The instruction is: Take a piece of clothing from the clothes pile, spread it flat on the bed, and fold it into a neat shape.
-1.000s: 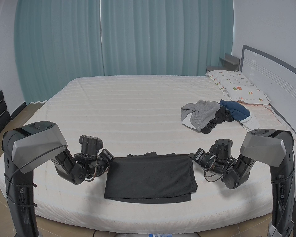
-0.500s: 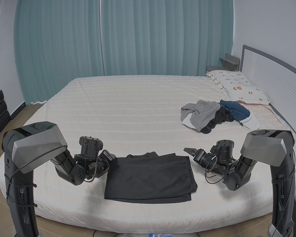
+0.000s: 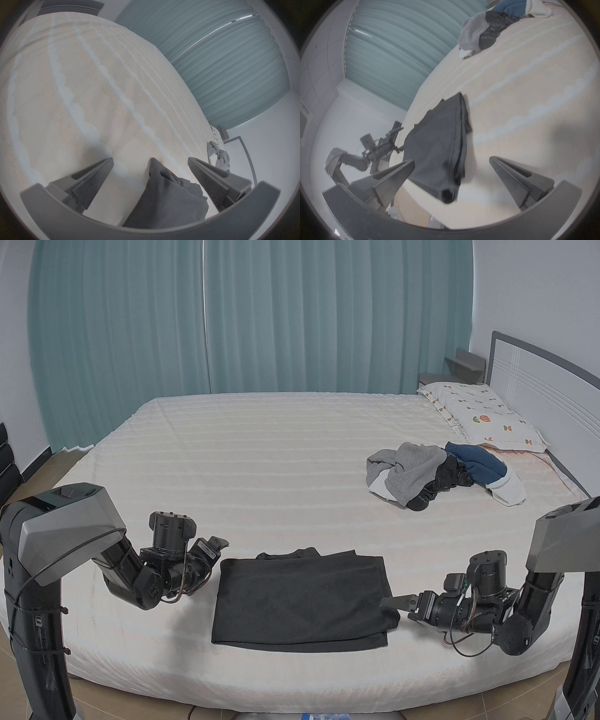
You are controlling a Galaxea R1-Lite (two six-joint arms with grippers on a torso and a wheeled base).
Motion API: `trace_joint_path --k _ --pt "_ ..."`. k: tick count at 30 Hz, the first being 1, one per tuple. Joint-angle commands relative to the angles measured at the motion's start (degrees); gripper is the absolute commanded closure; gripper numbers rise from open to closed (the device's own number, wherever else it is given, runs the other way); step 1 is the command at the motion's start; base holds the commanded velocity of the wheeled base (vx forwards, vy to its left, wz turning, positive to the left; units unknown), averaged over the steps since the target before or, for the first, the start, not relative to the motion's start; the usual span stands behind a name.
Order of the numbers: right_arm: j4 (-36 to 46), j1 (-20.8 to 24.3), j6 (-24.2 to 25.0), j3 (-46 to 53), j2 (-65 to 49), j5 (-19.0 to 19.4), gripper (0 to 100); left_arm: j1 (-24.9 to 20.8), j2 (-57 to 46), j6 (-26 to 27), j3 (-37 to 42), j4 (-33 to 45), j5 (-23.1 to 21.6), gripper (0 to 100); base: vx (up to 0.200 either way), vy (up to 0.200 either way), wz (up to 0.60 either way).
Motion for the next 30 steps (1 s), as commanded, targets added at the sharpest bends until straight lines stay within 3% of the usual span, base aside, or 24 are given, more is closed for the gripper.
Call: trace_joint_path --k 1,5,6,30 --pt "0.09 1.66 -0.47 1.94 -1.42 0.58 0 0.57 -0.19 -0.15 -0.05 -0.07 -0.08 0 0.0 0.0 0.0" --pt "0.0 1.83 -0.56 1.5 0.42 0.58 0 0.57 0.07 -0.15 -0.05 -0.07 -0.08 0 0.0 0.0 0.0" --pt "0.0 1.92 -0.56 1.41 0.95 0.58 100 0.57 0.16 -0.15 -0.05 -0.07 -0.08 0 0.0 0.0 0.0" --pt "0.09 2.53 -4.25 5.8 -2.48 0.49 100 0.57 0.24 0.03 -0.13 -0.07 0.01 0 0.0 0.0 0.0"
